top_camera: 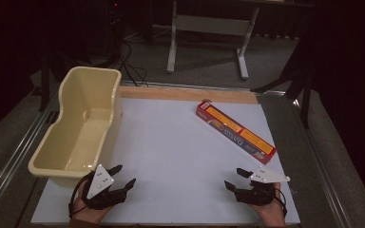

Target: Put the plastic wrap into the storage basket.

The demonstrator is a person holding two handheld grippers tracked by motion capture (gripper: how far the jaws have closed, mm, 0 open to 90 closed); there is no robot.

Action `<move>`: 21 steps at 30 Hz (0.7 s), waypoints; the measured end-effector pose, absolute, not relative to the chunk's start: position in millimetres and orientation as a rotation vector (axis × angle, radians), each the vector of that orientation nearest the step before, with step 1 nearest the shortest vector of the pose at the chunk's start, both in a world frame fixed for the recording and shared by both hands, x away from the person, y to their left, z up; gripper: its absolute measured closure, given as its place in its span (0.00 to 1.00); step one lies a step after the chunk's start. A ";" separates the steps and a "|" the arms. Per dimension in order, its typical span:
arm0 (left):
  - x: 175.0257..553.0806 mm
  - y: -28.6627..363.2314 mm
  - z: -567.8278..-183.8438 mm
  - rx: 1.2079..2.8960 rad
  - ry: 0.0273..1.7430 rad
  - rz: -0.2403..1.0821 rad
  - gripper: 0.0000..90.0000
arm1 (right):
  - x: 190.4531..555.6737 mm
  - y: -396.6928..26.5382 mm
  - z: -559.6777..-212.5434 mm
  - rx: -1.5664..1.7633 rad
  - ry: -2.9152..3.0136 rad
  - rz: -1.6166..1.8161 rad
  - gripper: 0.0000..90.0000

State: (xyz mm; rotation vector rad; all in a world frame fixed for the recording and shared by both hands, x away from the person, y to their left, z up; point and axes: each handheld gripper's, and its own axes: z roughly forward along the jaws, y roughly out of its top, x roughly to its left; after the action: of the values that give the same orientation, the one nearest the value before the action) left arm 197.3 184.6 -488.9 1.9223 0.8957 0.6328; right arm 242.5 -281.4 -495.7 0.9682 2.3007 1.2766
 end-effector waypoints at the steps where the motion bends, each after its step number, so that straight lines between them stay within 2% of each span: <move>1: 197.3 184.5 -488.8 1.921 0.893 0.633 0.40 | 242.5 -281.8 -495.6 0.972 2.297 1.274 0.34; 21: 195.7 186.5 -487.7 1.887 0.880 0.612 0.39 | 265.7 -282.5 -492.0 1.009 2.311 1.226 0.33</move>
State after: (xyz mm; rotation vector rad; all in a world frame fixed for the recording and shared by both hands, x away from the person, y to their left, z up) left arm 195.7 186.5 -487.7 1.8871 0.8796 0.6121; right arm 265.7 -282.5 -492.0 1.0087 2.3111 1.2265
